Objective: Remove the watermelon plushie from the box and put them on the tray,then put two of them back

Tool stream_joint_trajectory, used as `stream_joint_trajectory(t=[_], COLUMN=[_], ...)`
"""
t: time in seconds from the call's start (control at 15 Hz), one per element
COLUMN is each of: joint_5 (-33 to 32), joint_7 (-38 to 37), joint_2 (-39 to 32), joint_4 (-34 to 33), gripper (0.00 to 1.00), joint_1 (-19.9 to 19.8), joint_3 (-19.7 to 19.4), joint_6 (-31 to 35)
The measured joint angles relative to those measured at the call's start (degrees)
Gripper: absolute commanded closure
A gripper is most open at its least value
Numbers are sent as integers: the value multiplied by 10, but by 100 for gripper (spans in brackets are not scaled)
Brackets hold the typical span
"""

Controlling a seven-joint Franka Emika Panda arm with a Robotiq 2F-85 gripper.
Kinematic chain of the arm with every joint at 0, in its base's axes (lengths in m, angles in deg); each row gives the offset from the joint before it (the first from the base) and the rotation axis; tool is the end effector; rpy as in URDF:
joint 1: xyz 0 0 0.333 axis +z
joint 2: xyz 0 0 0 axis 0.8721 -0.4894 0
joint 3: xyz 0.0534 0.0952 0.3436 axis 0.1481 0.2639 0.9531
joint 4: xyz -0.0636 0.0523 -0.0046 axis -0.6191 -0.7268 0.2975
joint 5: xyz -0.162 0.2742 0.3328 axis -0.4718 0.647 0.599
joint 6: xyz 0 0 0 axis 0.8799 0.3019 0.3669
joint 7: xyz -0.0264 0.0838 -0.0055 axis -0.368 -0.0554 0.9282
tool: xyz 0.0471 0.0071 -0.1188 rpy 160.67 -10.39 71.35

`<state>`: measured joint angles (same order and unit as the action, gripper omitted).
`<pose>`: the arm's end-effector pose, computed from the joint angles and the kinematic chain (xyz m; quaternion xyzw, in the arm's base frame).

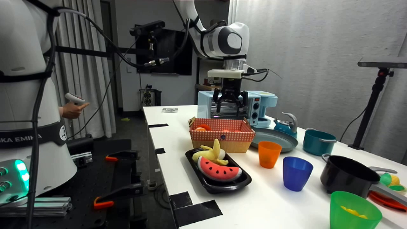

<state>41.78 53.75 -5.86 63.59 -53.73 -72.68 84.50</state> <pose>0.6599 0.1532 0.2372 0.9573 0.2862 -0.0355 0.0230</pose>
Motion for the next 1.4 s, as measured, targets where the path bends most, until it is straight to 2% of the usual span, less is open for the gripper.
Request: stream_joint_trajectory(t=[0.6, 1.4], joint_5=[0, -24], joint_7=[0, 0], joint_2=[-77, -71], joint_4=[5, -20], gripper=[0, 0], joint_1=[2, -2], joint_3=[6, -4], joint_6=[19, 21])
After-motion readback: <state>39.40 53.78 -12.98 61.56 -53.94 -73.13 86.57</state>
